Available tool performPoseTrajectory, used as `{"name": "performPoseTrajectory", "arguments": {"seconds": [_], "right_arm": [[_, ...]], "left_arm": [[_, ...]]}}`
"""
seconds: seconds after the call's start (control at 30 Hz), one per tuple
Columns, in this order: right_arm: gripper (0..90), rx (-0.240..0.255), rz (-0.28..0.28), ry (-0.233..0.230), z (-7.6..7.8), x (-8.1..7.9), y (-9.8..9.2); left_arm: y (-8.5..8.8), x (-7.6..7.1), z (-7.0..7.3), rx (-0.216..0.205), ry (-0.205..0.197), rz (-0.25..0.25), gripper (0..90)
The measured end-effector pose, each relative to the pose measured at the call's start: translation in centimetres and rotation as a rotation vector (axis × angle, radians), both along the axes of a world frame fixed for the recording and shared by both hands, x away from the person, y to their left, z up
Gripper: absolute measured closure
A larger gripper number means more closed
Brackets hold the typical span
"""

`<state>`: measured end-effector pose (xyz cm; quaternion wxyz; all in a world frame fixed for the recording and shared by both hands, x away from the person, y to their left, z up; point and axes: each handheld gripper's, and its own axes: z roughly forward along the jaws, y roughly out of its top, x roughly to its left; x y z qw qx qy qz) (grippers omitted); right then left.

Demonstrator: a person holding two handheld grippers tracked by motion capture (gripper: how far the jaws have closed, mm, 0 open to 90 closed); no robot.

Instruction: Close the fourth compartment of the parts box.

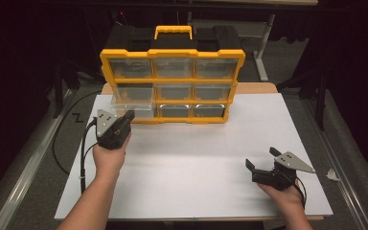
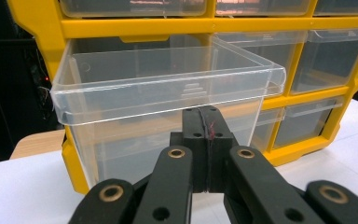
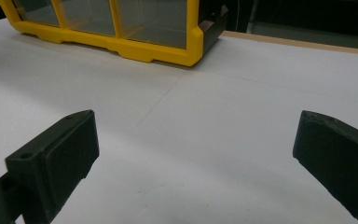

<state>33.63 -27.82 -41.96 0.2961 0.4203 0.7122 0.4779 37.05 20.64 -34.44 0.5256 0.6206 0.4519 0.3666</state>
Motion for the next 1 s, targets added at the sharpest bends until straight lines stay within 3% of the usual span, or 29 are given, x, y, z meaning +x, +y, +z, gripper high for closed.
{"name": "performPoseTrajectory", "arguments": {"seconds": [1.0], "right_arm": [[1.4,-0.001,0.008,-0.012,0.2,-0.1,0.2]], "left_arm": [[-0.5,1.5,0.6,0.005,-0.015,0.018,89.8]]}}
